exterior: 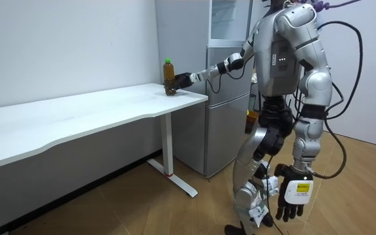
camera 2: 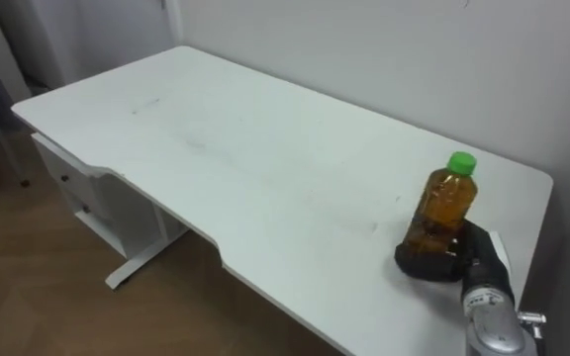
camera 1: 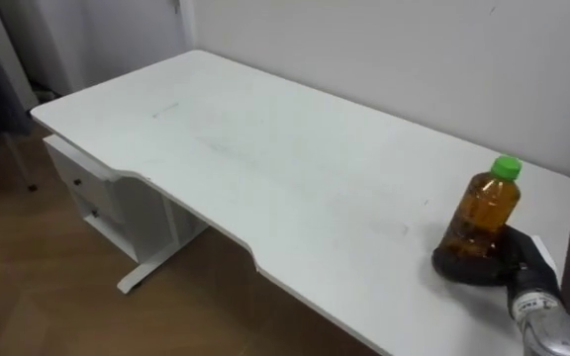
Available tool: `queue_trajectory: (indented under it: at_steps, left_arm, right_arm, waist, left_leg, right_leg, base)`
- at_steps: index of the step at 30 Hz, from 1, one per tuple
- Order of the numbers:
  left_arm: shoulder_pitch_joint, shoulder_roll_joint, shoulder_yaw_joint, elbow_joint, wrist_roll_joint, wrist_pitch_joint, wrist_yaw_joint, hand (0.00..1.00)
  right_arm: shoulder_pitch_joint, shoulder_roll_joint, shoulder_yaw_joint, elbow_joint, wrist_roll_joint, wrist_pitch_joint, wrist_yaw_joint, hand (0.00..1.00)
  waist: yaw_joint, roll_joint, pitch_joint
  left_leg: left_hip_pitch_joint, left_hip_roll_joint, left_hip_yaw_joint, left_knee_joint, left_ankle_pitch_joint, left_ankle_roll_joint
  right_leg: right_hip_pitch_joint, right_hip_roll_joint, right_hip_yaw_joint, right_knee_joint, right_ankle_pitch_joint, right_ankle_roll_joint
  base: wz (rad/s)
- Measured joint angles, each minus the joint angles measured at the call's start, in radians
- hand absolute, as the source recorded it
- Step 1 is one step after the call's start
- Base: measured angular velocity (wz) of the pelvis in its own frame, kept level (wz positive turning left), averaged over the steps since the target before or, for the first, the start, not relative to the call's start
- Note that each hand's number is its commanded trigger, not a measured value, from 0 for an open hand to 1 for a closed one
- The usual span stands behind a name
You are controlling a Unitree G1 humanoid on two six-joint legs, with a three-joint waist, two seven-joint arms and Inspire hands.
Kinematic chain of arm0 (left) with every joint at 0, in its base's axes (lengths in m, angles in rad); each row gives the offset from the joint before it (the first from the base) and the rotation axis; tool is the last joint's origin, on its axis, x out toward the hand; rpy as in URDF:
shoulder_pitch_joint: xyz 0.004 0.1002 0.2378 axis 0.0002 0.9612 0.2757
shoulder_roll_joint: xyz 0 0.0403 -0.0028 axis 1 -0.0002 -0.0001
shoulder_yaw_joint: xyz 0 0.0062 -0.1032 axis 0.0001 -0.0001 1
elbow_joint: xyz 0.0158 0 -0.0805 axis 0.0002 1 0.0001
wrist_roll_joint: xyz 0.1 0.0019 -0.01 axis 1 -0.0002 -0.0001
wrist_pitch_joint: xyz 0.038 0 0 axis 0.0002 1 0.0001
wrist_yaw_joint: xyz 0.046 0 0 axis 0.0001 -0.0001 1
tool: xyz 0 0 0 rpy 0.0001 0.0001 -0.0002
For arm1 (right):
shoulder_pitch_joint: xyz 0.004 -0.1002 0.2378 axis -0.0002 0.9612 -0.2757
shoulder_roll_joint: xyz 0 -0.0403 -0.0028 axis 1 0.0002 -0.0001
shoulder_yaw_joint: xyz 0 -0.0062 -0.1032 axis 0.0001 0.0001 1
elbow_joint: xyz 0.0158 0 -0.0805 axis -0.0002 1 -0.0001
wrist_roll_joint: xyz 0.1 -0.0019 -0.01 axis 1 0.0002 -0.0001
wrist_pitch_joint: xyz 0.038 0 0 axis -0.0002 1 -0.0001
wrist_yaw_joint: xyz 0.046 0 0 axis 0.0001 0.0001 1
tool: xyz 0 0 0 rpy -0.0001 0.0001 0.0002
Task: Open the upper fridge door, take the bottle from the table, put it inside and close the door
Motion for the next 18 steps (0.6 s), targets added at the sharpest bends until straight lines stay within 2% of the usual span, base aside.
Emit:
queue_trajectory:
  at_steps: [10, 14, 18]
  left_arm:
    - [-0.019, 0.000, -0.007, 0.014, -0.008, -0.017, 0.015, 0.00]
    - [-0.014, 0.000, -0.006, 0.004, -0.005, -0.012, 0.023, 0.00]
    - [0.000, -0.002, -0.006, -0.007, -0.010, -0.014, 0.025, 0.00]
  right_arm:
    - [-0.004, 0.000, -0.007, 0.000, 0.006, -0.005, 0.000, 1.00]
    - [-0.004, 0.001, -0.014, -0.010, 0.009, 0.006, 0.000, 1.00]
    - [-0.003, 0.009, -0.008, -0.041, 0.034, 0.032, 0.006, 1.00]
  waist:
    - [-0.002, -0.001, 0.0012]
    - [-0.002, 0.000, 0.0006]
    - [-0.005, 0.004, -0.0008]
  left_leg:
    - [0.004, 0.000, 0.004, -0.012, 0.000, 0.000]
    - [0.011, 0.001, 0.010, -0.017, 0.000, 0.000]
    - [0.034, 0.004, 0.034, -0.030, 0.002, 0.002]
  right_leg:
    - [-0.002, 0.000, 0.008, -0.005, 0.000, 0.000]
    - [0.003, -0.003, 0.014, -0.014, 0.000, 0.001]
    - [0.008, -0.005, 0.035, -0.014, 0.000, 0.001]
  base:
    - [-0.01]
    - [-0.03]
    - [-0.15]
